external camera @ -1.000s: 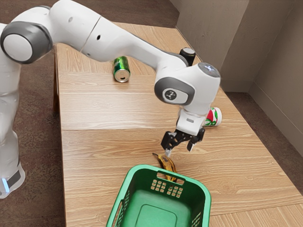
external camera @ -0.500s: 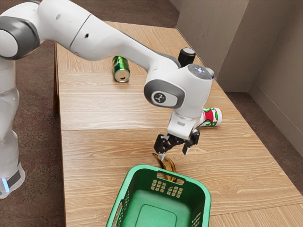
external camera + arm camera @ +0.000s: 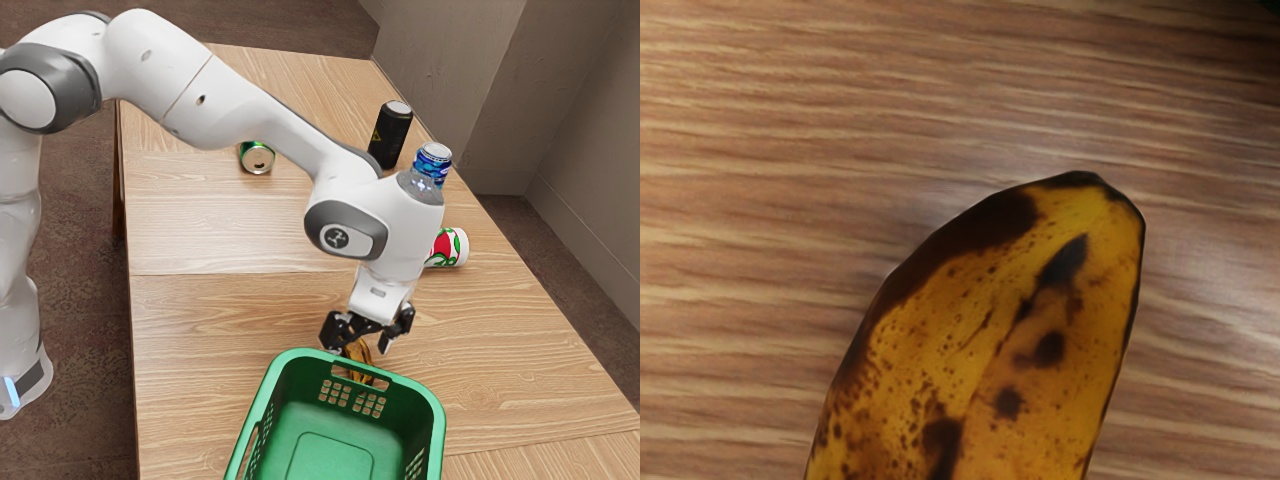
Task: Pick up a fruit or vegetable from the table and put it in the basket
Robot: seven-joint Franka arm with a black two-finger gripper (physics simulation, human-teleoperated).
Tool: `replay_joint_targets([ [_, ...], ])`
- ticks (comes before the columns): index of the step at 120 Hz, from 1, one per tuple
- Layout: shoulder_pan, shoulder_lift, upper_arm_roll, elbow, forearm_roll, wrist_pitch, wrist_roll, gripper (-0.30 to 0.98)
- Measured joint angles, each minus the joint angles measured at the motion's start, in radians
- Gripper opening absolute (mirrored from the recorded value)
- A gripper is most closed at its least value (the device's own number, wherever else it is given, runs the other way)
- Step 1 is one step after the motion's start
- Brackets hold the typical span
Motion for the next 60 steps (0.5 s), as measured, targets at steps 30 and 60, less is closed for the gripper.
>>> replay_joint_targets([
  [30, 0.000, 0.021, 0.000, 0.000, 0.004, 0.026, 0.000, 0.69],
  [60, 0.000, 0.028, 0.000, -0.009, 0.001, 0.042, -0.007, 0.26],
])
